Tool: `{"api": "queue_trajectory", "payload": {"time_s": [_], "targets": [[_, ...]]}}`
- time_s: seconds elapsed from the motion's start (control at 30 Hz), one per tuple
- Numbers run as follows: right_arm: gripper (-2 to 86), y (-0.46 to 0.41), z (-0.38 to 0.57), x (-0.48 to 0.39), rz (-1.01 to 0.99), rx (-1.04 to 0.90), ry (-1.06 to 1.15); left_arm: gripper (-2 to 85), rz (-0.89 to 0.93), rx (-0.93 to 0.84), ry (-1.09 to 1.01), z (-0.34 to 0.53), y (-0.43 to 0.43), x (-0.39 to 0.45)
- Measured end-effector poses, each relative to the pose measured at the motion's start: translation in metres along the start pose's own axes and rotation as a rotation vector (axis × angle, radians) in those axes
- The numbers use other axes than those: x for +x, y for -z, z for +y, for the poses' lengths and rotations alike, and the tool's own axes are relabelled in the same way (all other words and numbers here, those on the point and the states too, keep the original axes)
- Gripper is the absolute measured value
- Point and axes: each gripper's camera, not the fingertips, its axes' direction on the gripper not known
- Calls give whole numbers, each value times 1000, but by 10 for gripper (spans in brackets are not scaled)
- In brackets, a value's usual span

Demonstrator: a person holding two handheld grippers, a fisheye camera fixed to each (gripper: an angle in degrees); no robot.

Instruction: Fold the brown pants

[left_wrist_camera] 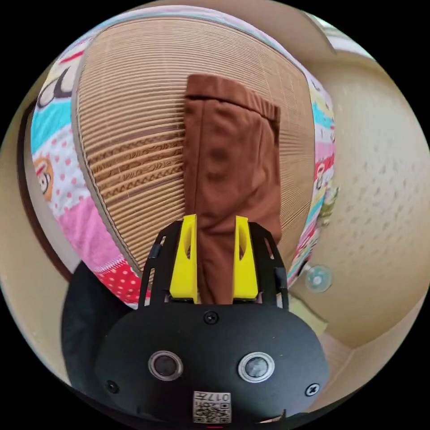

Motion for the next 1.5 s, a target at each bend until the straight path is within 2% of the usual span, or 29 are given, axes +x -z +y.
{"api": "queue_trajectory", "payload": {"time_s": [0.03, 0.1, 0.23, 0.27, 0.33, 0.47, 0.53, 0.6, 0.63, 0.67, 0.73, 0.8, 0.87, 0.93, 1.03, 1.1, 1.17, 1.2, 1.23, 1.3, 1.37, 1.5], "targets": [[132, 3, -2, 1, -2, 24, -9, 124, 83, 16, 87, 2, -4, -9], [107, 4, -14, 2, -8, 58, -28, 120, 83, -7, 109, 1, -17, -8], [31, -6, -29, -2, 36, -1, -84, 40, -141, -82, -17, -14, -35, 22], [25, -6, -31, -14, 28, -25, -29, 7, -146, -153, -63, -24, -36, 28], [18, -4, -27, -43, 36, -50, 124, -3, -126, -245, -149, -41, -29, 34], [11, 26, 20, -78, 119, -4, 306, -6, 38, -333, -396, -51, 9, 27], [12, 34, 36, -62, 217, 16, 280, -3, 63, -329, -353, -50, 19, 8], [14, 38, 45, -16, 297, 24, 129, 10, 41, -291, -284, -50, 27, -11], [14, 40, 47, -4, 285, 29, 80, 27, 33, -255, -255, -52, 32, -21], [14, 45, 53, 15, 219, 47, 9, 81, 41, -218, -230, -57, 37, -27], [13, 52, 68, 27, 85, 108, -7, 136, 63, -163, -204, -68, 41, -26], [12, 51, 84, 32, 4, 110, -27, 157, 63, -103, -214, -83, 45, -12], [11, 48, 94, 31, 4, 81, -27, 170, 2, -54, -222, -107, 42, 10], [8, 47, 105, 28, 35, 61, -12, 160, -37, -68, -217, -126, 30, 23], [6, 48, 119, 28, 97, 26, -26, 73, -115, -151, -208, -150, 12, 38], [5, 56, 130, 27, 106, 35, -38, 48, -10, -201, -360, -159, 16, 49], [5, 63, 135, 26, 96, 47, -35, 43, 355, -297, -494, -170, 33, 36], [5, 66, 137, 26, 98, 48, -34, 44, 410, -307, -492, -173, 37, 26], [5, 67, 138, 26, 104, 46, -35, 46, 431, -296, -440, -178, 44, -1], [5, 69, 140, 27, 144, 35, -48, 62, 360, -234, -259, -182, 51, -51], [6, 68, 140, 27, 159, 28, -62, 128, 320, -101, -116, -180, 65, -97], [5, 58, 137, 18, 114, 1, -74, 168, 328, -128, -163, -188, 46, -91]]}}
